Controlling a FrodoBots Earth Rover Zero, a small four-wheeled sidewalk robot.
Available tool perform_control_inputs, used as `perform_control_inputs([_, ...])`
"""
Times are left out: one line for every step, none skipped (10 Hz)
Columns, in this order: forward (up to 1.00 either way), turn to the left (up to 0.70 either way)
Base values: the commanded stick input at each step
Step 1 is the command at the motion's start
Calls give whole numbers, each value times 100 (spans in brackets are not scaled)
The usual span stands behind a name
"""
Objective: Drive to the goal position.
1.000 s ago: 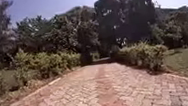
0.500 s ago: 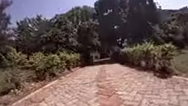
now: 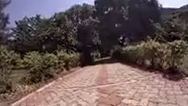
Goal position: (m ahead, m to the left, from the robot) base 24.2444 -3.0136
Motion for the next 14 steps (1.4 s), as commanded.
perform_control_inputs([70, 0])
perform_control_inputs([70, 0])
perform_control_inputs([70, 0])
perform_control_inputs([70, 0])
perform_control_inputs([70, 0])
perform_control_inputs([70, 0])
perform_control_inputs([70, 0])
perform_control_inputs([70, 0])
perform_control_inputs([70, 0])
perform_control_inputs([70, 0])
perform_control_inputs([70, 0])
perform_control_inputs([70, 0])
perform_control_inputs([70, 0])
perform_control_inputs([70, 0])
